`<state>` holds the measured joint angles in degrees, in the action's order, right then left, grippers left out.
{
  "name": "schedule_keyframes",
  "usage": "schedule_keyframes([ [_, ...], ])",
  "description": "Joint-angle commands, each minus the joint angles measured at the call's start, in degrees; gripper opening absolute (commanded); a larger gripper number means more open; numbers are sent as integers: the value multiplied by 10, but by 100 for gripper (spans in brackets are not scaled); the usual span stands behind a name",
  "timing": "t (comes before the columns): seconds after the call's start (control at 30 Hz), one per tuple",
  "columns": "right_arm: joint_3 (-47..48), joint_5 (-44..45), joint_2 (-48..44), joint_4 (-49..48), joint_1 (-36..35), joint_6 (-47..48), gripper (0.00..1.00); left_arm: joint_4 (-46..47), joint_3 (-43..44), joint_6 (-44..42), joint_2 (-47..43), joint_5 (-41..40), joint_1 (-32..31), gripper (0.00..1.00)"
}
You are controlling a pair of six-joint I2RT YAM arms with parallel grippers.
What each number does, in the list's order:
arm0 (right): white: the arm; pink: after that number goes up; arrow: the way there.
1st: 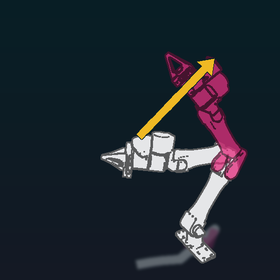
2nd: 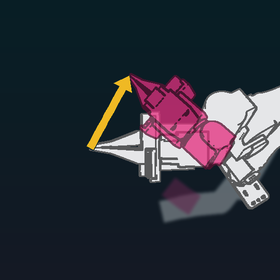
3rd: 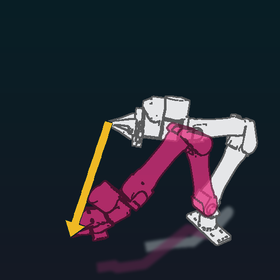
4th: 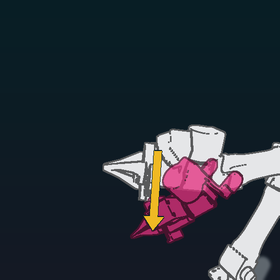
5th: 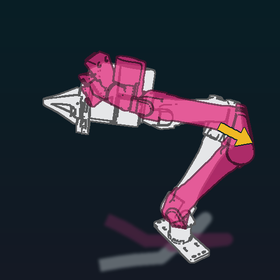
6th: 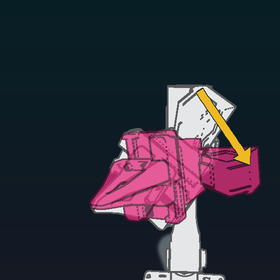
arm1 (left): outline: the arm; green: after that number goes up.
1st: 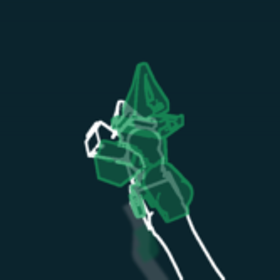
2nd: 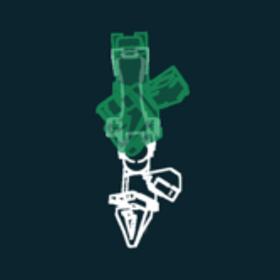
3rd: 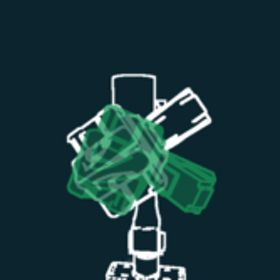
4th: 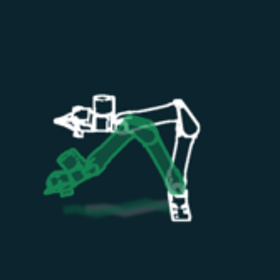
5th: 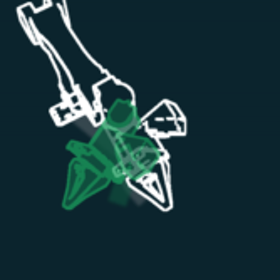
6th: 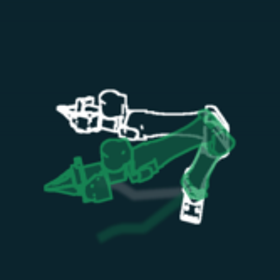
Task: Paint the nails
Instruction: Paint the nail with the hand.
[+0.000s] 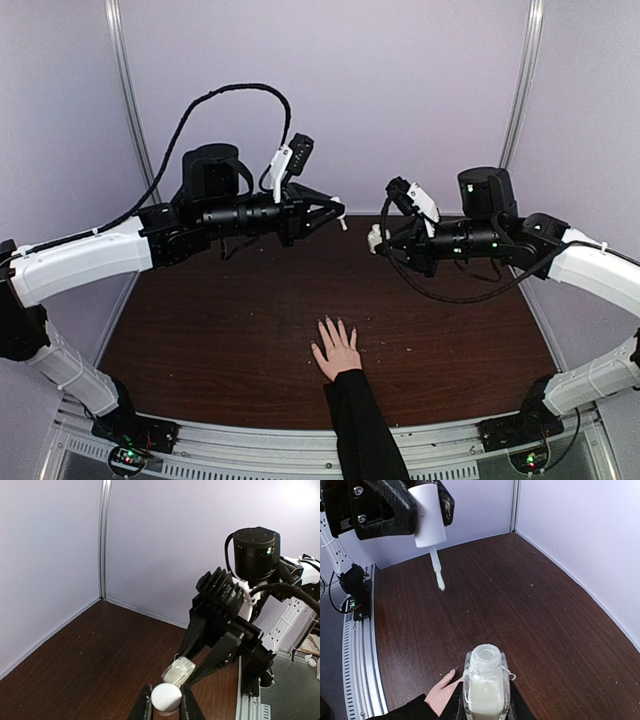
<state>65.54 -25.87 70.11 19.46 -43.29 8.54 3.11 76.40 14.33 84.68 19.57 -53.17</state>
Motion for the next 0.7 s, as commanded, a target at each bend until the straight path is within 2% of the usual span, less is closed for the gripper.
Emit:
schedule_keyframes([
  [0.0,-28,-27,-29,-36,23,-26,0,25,-45,30,-25,-9,23,0],
  [0.3,-87,-26,-68,-50,57,-39,0,69,-188,75,-47,-20,36,0],
  [0.43,-104,-28,-73,-59,64,-41,0,84,-224,81,-36,-18,39,0],
  [0.67,-107,-35,-66,-63,66,-41,0,171,-299,117,-12,-10,42,0],
])
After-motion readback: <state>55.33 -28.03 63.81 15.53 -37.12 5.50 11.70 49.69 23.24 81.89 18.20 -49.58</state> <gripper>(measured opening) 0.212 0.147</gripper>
